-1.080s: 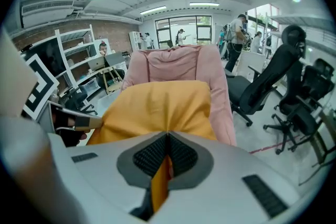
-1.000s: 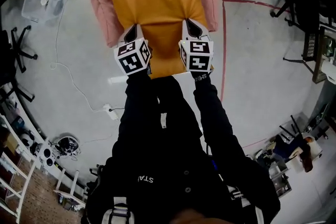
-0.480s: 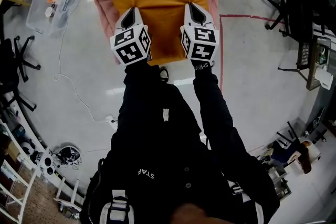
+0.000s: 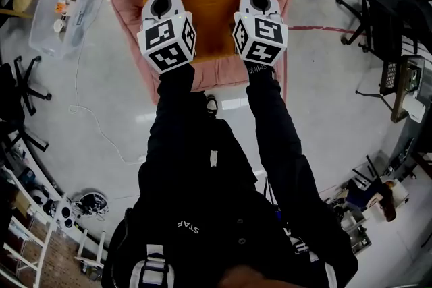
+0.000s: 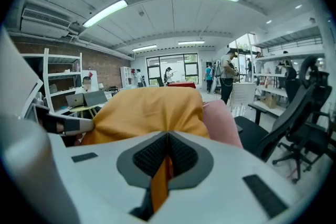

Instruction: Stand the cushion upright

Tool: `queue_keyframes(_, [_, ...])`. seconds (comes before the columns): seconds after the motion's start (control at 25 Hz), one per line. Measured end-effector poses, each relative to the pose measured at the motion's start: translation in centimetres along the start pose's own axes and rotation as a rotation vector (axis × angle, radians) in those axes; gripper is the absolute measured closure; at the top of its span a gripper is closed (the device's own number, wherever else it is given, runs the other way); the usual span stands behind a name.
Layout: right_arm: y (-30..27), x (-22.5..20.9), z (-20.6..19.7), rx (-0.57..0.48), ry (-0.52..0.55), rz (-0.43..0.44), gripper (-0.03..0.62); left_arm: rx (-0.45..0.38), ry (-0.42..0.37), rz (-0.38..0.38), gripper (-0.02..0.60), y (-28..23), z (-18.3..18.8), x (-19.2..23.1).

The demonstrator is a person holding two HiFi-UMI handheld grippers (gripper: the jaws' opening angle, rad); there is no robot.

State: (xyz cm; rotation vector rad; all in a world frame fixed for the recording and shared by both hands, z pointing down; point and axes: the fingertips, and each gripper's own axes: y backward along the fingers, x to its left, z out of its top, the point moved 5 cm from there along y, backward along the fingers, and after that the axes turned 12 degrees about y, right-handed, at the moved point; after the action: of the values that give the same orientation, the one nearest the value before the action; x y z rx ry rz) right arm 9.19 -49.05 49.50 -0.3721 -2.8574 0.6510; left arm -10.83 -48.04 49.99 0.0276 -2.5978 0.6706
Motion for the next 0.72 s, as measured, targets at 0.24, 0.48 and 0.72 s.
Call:
queue_keyframes(0.24, [-4.6, 0.5, -5.6, 0.128, 0.012, 0.040, 0.577, 0.101, -0.024, 0.017, 0.577, -4.5, -4.7, 2.8])
queue_keyframes(0.48, [-5.5, 0.8, -10.2, 0.223, 0.017, 0.050, 0.577, 0.169, -0.002, 0.000, 0.575, -5.6, -8.7, 4.6])
queue_keyframes(0.72, [-4.5, 0.0, -10.9, 0.256, 0.000, 0.035, 0.548, 0.225, 0.030, 0.006, 0.567, -5.0, -9.6, 4.6])
